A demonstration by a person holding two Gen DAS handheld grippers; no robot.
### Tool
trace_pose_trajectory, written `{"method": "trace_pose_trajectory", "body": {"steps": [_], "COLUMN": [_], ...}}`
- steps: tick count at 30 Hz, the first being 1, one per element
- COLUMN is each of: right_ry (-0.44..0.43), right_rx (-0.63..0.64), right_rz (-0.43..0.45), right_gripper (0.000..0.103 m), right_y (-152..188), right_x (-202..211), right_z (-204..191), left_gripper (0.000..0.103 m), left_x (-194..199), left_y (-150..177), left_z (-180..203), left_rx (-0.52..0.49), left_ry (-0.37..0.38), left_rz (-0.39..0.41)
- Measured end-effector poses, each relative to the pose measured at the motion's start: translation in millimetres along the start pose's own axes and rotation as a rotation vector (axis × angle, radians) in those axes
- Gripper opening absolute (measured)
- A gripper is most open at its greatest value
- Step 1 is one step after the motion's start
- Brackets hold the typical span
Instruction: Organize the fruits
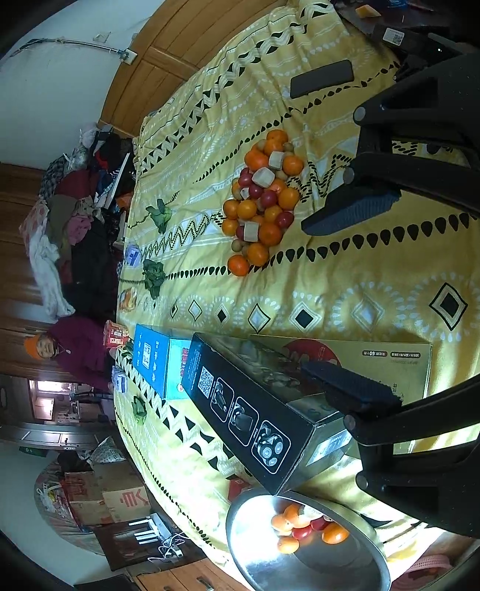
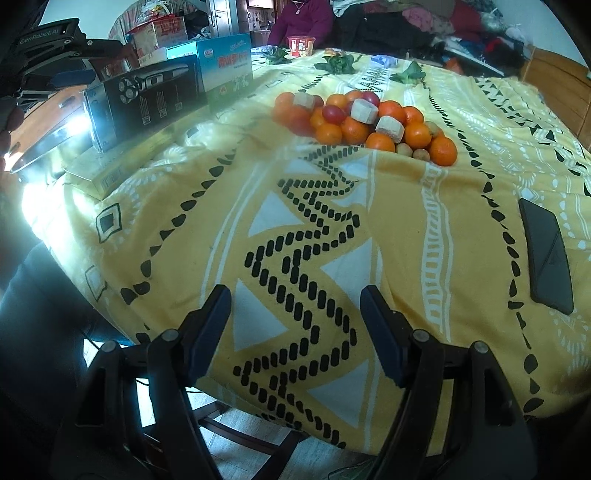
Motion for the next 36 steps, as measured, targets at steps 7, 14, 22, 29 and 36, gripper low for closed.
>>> {"method": "trace_pose_trajectory", "body": {"steps": [7,14,22,29,36], "right_ry": [0.000,-0.038,-0.042,0.183,0.097], "right_rx": [-0.025,-0.109,-0.416,-0.233,-0.202], "right_rz": [-0.020,-0.016,0.034,-0.093,-0.074], "right_gripper": [0.073,0.072,0.066,0.054,0.054], "right_y": [-4,-32,-130,-166,-176], "right_x": [-5,-5,-40,-96,-107], "right_z": [6,23,120,157,149], "left_gripper": [0.072,0.072,0.072,0.072,0.072], "left_x": [-23,-57,-99,-120,-132], "left_y": [3,5,1,1,-3], "left_z": [8,35,55,61,68], "left_rx": [-0.004,-0.051,-0.056,-0.056,-0.043], "left_ry": [0.033,0.099,0.157,0.171,0.207], "left_rz": [-0.026,-0.076,-0.118,-0.146,-0.152]}}
Point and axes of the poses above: each gripper's, at about its wrist camera, not at the fingertips, and x roughly against the way its jaws point, z to its right, y to its underside, the point moved 2 cm from there along -x, roughly the way its jaws point, and after that the axes turned 13 degrees about -x, right-handed, at the moved point
